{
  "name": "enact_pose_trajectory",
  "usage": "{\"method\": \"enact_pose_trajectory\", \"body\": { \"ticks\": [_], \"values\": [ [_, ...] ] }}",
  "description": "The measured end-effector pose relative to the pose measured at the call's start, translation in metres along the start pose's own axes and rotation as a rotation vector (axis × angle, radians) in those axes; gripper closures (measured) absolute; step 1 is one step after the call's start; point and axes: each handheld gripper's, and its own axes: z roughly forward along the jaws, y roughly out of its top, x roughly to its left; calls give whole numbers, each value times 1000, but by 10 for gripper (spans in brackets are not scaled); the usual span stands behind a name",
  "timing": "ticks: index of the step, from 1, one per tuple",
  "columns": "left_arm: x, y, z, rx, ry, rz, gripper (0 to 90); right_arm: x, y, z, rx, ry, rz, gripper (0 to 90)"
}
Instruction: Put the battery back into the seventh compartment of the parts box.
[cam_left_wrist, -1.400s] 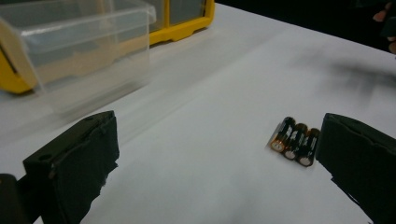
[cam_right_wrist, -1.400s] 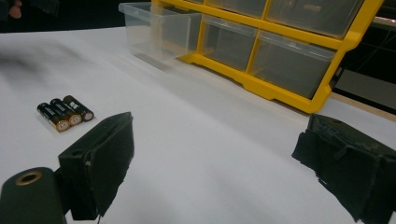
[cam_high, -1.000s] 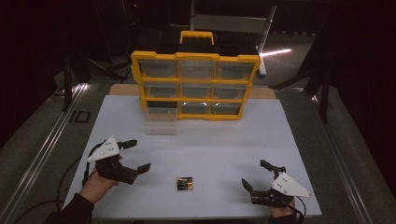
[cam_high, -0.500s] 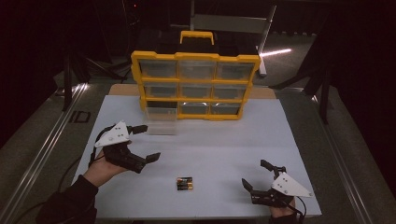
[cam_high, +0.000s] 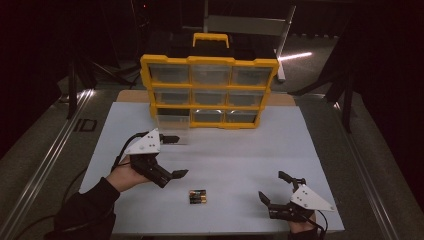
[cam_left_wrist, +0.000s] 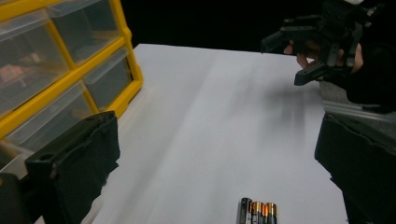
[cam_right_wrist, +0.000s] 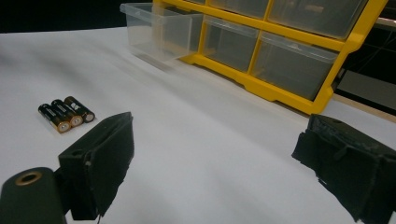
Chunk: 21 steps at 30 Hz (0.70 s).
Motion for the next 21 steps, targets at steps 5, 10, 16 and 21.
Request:
{"method": "enact_pose_trajectory", "body": {
  "ticks": [5,10,16,21],
  "values": [
    [0,-1,13,28,-17,13,0,0,0,0,2,0,1,93],
    [-2,-8,26,44,-26,11,0,0,0,0,2,1,1,93],
    [-4,-16,40,52,-52,-9,6,1,0,0,6,1,-4,94],
    [-7,-25,50,75,-72,-2,60,0,0,0,3,3,-2,94]
  ]
}}
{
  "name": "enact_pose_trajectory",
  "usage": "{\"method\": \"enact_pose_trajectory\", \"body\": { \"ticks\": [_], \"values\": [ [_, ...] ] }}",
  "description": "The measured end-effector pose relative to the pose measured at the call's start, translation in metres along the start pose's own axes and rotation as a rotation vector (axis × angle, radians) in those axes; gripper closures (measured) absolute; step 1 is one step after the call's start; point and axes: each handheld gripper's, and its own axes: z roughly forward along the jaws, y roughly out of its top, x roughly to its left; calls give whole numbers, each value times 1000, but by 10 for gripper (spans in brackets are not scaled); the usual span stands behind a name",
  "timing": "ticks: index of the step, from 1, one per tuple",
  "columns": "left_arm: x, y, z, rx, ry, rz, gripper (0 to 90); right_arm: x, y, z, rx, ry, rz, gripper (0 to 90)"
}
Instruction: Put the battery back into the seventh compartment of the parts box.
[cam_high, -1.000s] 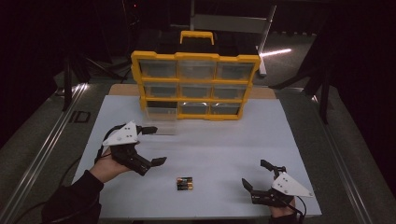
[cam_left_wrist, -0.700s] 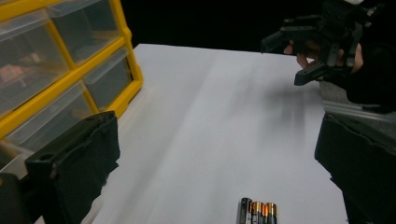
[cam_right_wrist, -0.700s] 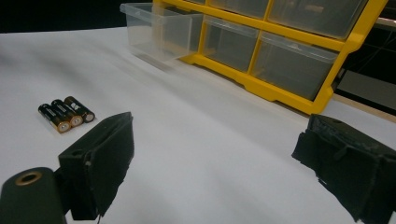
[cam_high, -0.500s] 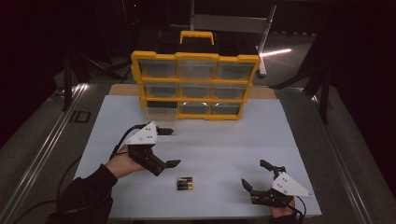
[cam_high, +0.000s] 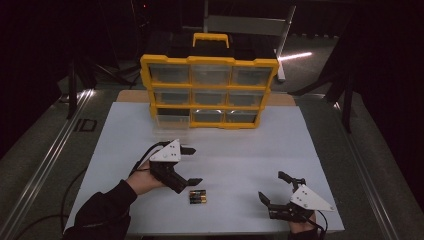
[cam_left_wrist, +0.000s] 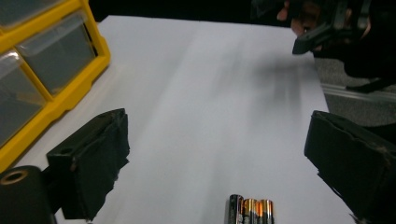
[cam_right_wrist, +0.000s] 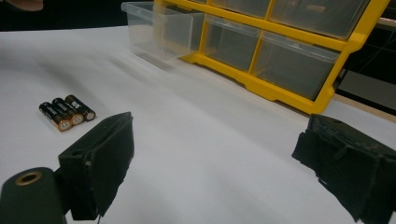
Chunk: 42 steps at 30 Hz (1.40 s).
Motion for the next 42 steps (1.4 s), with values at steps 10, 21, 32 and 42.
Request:
{"method": "enact_pose_trajectory", "body": {
  "ticks": [10,21,32,42],
  "values": [
    [-5,-23,17,82,-37,-15,190,0,0,1,3,3,0,94],
    [-6,-35,30,182,-70,0,382,0,0,1,7,3,0,93],
    [-8,-43,38,250,-90,24,493,0,-1,1,7,3,2,94],
    [-6,-46,47,304,-105,35,641,0,-1,1,8,4,1,94]
  ]
}}
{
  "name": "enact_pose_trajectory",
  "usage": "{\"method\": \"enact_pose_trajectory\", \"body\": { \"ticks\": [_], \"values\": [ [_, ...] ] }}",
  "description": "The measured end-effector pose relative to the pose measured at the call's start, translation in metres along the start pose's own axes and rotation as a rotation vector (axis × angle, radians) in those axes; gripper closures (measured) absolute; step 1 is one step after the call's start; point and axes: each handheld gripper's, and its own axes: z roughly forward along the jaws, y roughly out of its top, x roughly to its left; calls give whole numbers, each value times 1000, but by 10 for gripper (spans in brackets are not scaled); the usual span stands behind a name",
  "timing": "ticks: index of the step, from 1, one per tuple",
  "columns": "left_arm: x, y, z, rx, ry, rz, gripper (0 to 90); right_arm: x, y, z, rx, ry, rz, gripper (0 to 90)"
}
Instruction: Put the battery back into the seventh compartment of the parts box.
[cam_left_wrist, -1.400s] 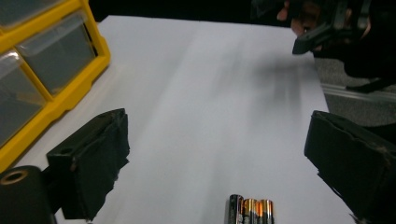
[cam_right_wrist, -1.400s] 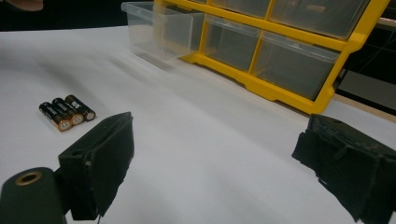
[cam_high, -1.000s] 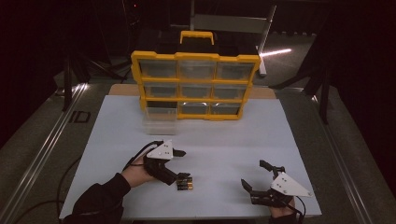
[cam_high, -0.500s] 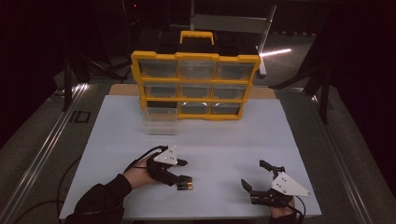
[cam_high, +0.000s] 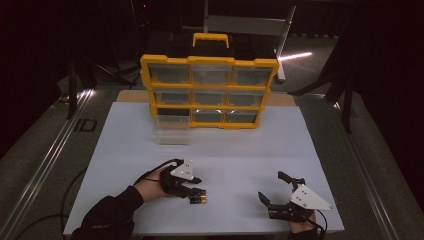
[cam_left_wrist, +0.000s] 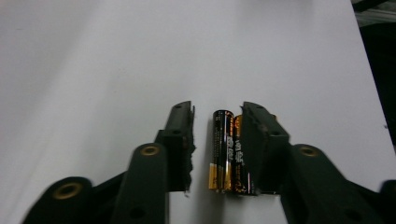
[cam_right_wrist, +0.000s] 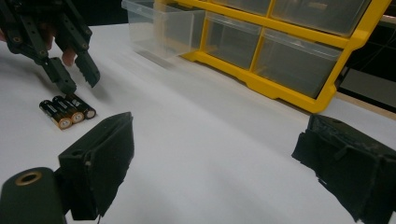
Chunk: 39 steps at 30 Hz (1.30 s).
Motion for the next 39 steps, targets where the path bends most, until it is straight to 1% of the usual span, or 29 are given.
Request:
{"method": "enact_pose_trajectory", "body": {
  "ticks": [2,4,5,6,7,8,10,11,15,18,22,25,29,33,35,37,39],
  "values": [
    [1,0,2,15,-3,9,663,0,0,0,2,0,0,94],
    [2,0,3,28,-5,6,680,0,0,0,2,0,0,93],
    [2,0,4,28,1,2,680,0,0,0,2,1,0,94],
    [3,0,5,29,-5,-4,680,0,0,0,1,1,0,94],
    [3,-1,6,34,-4,-1,680,0,0,0,1,1,-1,94],
    [3,-1,7,30,-4,-6,679,0,0,0,2,1,0,94],
    [5,-2,7,39,-11,-2,678,0,0,0,2,1,0,94],
    [5,-2,8,35,-18,-8,678,0,0,0,2,1,-2,94],
    [5,-3,11,61,-16,4,679,0,0,0,3,2,-2,94],
    [7,-5,14,79,-16,3,679,0,0,0,4,3,-2,94],
    [8,-6,16,88,-11,4,680,0,0,0,5,3,-2,94],
    [8,-4,17,100,-5,15,680,0,0,0,5,4,-2,94],
    [6,1,18,137,7,40,679,0,0,0,8,4,-2,94],
    [2,5,20,161,21,49,681,0,0,0,7,4,-3,94],
    [1,6,20,174,23,57,707,0,0,0,8,3,-4,94],
    [1,7,20,181,22,49,731,0,0,1,9,3,-3,94],
    [1,10,21,202,20,45,736,0,0,1,8,4,-4,94]
  ]
}}
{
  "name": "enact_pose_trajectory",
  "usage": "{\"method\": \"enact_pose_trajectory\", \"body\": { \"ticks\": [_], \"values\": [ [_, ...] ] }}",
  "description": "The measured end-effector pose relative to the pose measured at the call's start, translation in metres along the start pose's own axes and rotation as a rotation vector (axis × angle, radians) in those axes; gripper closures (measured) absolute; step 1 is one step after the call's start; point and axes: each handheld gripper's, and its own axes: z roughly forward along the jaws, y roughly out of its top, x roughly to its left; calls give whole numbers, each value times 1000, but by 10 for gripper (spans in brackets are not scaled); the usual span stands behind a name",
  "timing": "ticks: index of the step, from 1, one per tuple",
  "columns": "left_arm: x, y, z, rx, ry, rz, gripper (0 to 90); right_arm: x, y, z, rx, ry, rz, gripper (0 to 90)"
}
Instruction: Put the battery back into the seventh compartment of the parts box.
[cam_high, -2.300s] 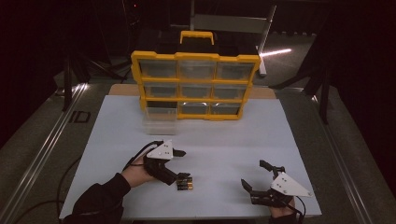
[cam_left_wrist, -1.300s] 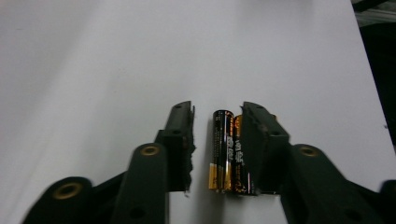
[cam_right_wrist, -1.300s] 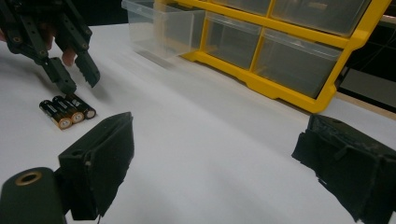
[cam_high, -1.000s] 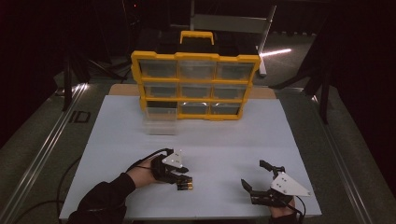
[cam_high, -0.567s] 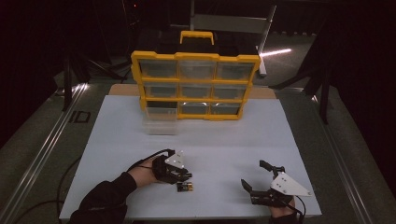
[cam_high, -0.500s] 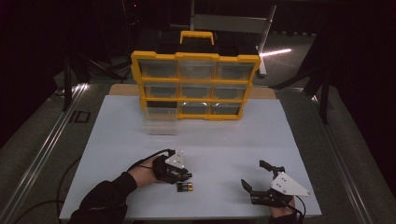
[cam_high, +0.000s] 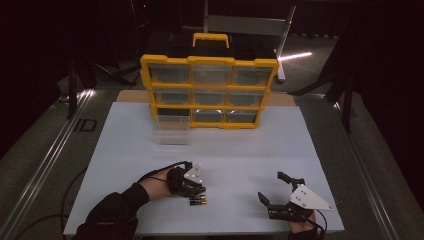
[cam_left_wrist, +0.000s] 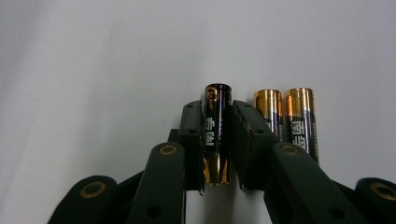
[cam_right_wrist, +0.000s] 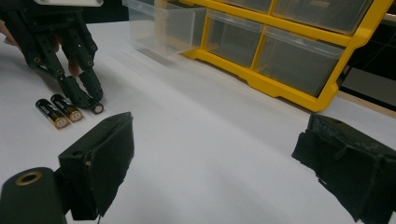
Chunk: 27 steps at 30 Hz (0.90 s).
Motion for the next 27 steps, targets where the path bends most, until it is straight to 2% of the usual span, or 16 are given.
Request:
{"method": "enact_pose_trajectory", "body": {
  "ticks": [6,10,16,18,19,21,27],
  "values": [
    [0,12,1,83,-4,22,747,0,0,1,3,1,0,94],
    [0,16,2,107,-9,22,752,0,0,1,2,3,1,94],
    [1,11,1,68,-12,14,756,0,0,0,1,-1,0,104],
    [2,10,1,68,-14,19,757,0,0,0,0,-3,0,104],
    [3,9,1,54,-25,4,757,0,0,0,-1,-2,3,103],
    [4,8,0,45,-29,6,757,-1,0,0,-2,-7,4,103],
    [5,7,-2,36,-41,8,757,0,0,0,1,-7,2,104]
  ]
}}
